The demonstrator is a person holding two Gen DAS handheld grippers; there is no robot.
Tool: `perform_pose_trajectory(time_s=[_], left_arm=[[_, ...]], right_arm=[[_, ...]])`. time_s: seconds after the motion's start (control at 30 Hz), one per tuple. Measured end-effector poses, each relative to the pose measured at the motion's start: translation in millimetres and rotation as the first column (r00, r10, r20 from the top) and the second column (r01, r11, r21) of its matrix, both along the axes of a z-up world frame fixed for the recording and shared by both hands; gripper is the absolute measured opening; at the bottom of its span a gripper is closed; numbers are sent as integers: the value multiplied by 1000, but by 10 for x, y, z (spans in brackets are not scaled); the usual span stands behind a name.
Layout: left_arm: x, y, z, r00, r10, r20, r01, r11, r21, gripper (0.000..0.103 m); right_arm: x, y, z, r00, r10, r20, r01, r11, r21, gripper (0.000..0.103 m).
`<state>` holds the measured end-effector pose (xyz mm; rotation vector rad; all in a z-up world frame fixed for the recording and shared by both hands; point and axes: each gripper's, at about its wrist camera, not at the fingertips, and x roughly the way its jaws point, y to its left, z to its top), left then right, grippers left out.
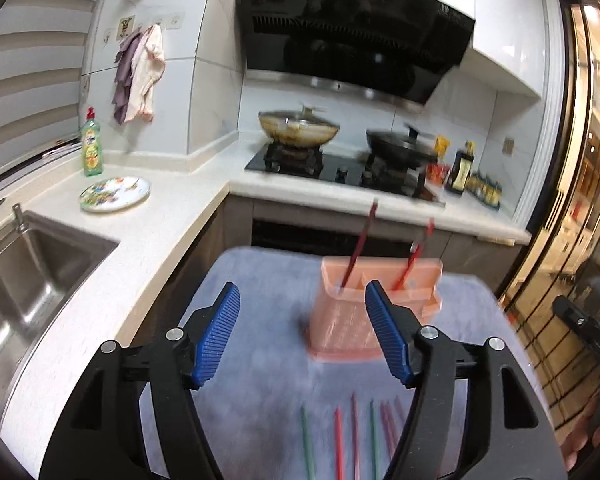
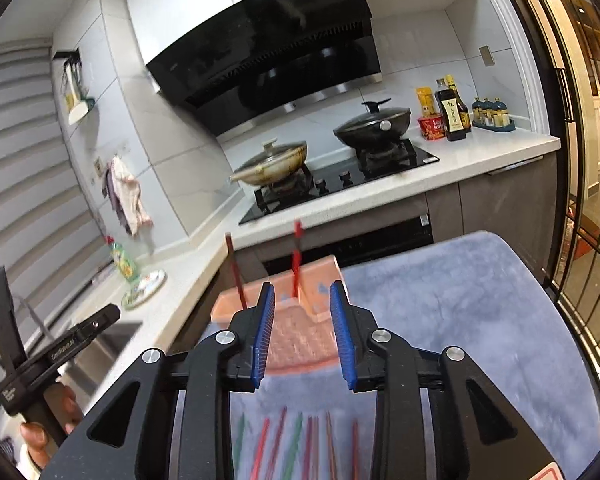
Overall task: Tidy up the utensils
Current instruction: 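Return to the row and grasp a dark red chopstick with the right tool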
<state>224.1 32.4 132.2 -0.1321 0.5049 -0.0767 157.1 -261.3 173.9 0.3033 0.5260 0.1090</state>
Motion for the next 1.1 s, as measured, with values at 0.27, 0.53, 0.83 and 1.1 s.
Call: perform_pose_trajectory(time_s=[0.27, 0.53, 0.83, 1.1], left_arm=[[-712, 11, -643, 992, 1, -127, 2, 1000, 22, 63], [-1152, 3, -1189, 974, 16, -226, -9, 1000, 29, 63], [-1406, -80, -1453, 966, -3, -260, 15, 999, 44, 63], [-1472, -107, -1572, 957, -11, -289, 22, 999, 35, 63]], right_arm=[[-858, 127, -660, 988, 26, -154, -37, 997, -72, 30], [-1431, 292, -1320, 956, 28, -293, -69, 989, -130, 30], [-1615, 341, -1647, 938, 31, -345, -89, 984, -155, 29], [-1591, 320, -1797, 930, 21, -367, -88, 982, -167, 18]])
